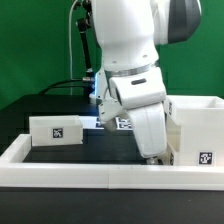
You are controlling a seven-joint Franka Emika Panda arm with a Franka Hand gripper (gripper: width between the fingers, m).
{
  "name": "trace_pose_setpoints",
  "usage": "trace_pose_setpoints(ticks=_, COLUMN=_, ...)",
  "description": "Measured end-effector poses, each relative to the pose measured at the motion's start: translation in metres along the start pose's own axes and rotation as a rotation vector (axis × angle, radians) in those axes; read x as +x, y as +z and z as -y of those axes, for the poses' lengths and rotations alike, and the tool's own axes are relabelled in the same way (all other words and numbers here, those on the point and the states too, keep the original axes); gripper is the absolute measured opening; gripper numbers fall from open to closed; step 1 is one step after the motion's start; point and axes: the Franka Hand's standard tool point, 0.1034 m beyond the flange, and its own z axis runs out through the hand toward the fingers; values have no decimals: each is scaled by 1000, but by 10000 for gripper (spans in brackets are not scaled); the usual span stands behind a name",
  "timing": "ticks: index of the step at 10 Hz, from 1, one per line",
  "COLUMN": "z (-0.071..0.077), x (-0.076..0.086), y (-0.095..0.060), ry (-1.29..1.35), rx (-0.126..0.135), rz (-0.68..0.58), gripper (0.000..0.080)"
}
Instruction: Assemble drawer
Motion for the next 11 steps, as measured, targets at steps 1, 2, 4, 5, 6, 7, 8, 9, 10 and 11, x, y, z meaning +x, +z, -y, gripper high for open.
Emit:
trace_pose_setpoints(ticks=1, z=0, x=-11, y=-2, ry=17, rx=-4, rz=4, gripper=649)
trace_pose_setpoints(ticks=2, z=3, x=-25, y=-6, ry=47, rx=-12, rz=5, gripper=649)
trace_pose_setpoints(ticks=4, z=30, x=-54, y=-21, ry=121, rx=-34, rz=13, gripper=649)
trace_pose_setpoints(ticks=5, z=47, x=-61, y=-26, ry=147, rx=-28, rz=20, gripper=649)
trace_pose_setpoints(ticks=6, z=59, x=-66, y=-32, ry=158, rx=-32, rz=30, gripper=649)
trace_pose_setpoints(ticks=7, z=71, x=-70, y=-37, ry=169, rx=-34, rz=39, gripper=649)
trace_pose_setpoints(ticks=8, z=84, x=-75, y=-41, ry=181, rx=-35, rz=48, gripper=649)
trace_pose_setpoints(ticks=9, z=95, x=-78, y=-43, ry=188, rx=-29, rz=53, gripper=649)
trace_pose_setpoints(ticks=10, z=95, x=-78, y=-42, ry=193, rx=-28, rz=53, gripper=649)
trace_pose_setpoints(ticks=11, z=95, x=-78, y=-41, ry=207, rx=-27, rz=52, gripper=649)
